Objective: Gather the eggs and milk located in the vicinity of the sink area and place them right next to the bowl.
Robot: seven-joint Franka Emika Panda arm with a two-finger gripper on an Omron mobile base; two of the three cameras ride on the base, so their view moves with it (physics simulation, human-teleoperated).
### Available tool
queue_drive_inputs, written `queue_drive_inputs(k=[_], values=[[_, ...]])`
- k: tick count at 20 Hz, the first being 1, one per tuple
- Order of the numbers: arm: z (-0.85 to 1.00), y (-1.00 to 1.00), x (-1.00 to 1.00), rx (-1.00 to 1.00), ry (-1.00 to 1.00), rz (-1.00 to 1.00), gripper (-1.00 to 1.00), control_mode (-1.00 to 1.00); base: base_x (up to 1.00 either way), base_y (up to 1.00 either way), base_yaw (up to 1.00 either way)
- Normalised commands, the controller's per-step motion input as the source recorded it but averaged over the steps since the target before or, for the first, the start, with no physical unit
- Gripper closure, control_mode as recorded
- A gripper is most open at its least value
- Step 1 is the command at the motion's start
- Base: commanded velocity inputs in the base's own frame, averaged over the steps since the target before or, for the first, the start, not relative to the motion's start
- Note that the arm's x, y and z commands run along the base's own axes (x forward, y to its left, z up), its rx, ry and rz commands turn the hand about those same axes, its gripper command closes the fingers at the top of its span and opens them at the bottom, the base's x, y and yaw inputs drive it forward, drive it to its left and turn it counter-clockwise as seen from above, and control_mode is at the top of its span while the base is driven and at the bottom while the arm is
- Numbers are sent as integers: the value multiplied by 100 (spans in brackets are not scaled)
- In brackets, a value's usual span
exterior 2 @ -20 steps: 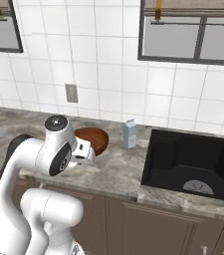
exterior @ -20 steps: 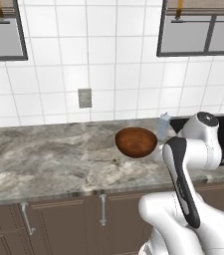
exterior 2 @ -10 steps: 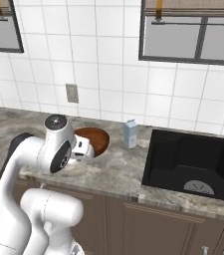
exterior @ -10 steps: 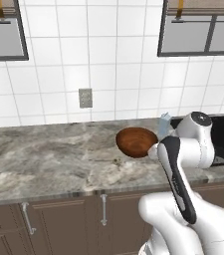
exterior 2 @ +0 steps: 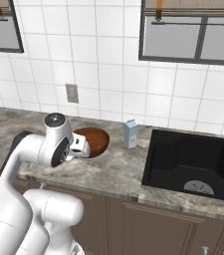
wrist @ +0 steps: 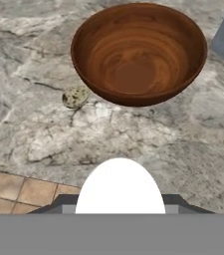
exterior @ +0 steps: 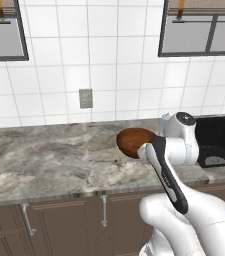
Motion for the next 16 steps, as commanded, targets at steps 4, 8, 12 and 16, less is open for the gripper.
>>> queue_drive_inputs(k=[4, 8, 12, 16], values=[[-27, 24, 4, 0, 0, 0, 100, -100, 0, 0, 0], [-32, 12, 1, 0, 0, 0, 100, -100, 0, 0, 0], [-33, 2, 0, 0, 0, 0, 100, -100, 0, 0, 0], [-26, 0, 6, 0, 0, 0, 100, -100, 0, 0, 0]])
